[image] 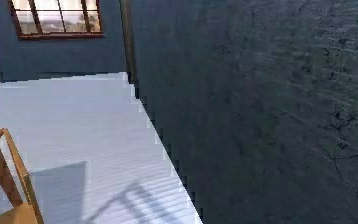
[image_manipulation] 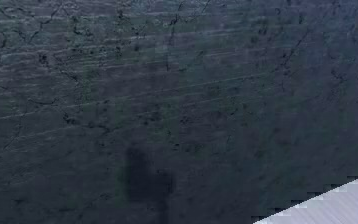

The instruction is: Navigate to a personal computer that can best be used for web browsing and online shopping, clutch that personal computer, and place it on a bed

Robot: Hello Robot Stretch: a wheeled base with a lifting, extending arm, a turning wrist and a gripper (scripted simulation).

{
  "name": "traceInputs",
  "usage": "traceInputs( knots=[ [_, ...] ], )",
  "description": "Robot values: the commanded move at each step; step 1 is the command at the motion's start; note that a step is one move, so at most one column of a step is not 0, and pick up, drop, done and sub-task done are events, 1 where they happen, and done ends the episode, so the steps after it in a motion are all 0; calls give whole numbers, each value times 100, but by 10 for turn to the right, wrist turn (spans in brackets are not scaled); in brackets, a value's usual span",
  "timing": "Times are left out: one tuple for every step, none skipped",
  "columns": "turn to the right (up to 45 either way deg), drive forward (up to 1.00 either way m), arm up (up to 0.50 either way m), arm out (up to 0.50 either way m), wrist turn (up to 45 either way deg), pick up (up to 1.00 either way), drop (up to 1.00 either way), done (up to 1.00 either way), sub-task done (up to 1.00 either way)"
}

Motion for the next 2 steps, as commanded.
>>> traceInputs(
  knots=[
    [120,0,0,0,0,0,0,0,0],
    [0,55,0,0,0,0,0,0,0]
  ],
)
